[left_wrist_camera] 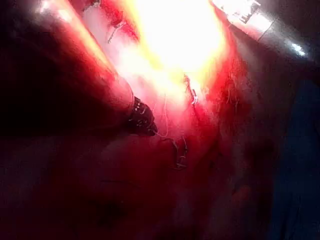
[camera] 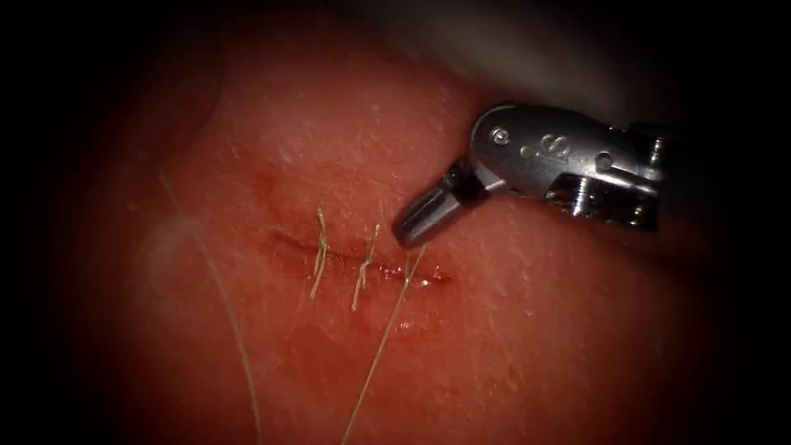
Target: Wound Closure
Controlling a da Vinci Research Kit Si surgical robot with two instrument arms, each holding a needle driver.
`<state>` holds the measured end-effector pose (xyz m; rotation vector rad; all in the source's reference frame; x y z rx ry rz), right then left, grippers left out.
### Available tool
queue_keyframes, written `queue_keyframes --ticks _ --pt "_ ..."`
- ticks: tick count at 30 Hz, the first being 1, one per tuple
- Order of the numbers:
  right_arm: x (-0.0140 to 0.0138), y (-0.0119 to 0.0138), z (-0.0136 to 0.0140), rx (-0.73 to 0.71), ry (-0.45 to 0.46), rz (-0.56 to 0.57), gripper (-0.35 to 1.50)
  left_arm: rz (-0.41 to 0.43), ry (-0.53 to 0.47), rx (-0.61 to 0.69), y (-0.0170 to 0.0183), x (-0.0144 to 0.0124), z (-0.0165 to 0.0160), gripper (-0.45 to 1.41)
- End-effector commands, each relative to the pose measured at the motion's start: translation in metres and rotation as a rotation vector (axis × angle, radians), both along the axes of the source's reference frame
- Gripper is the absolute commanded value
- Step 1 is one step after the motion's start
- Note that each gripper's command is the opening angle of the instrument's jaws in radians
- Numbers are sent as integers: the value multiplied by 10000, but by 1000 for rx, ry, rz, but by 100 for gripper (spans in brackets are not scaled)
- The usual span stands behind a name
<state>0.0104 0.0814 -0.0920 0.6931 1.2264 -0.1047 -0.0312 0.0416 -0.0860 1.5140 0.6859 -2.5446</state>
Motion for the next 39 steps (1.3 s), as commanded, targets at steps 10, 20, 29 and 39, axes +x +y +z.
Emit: queue_keyframes --ticks 10,20,29,39 --pt "5 -6 12 -9 -24 27 -35 0 -2 7 4 -7 0 -35" --pt "-82 31 -47 -10 -272 597 138 -195 110 -162 143 -11 -10 -35" --pt "-73 -1 -108 85 -204 657 109 -223 199 -305 227 -20 -7 -35" --pt "-17 -41 -104 87 -106 600 -35 -280 201 -333 295 -17 7 -35"
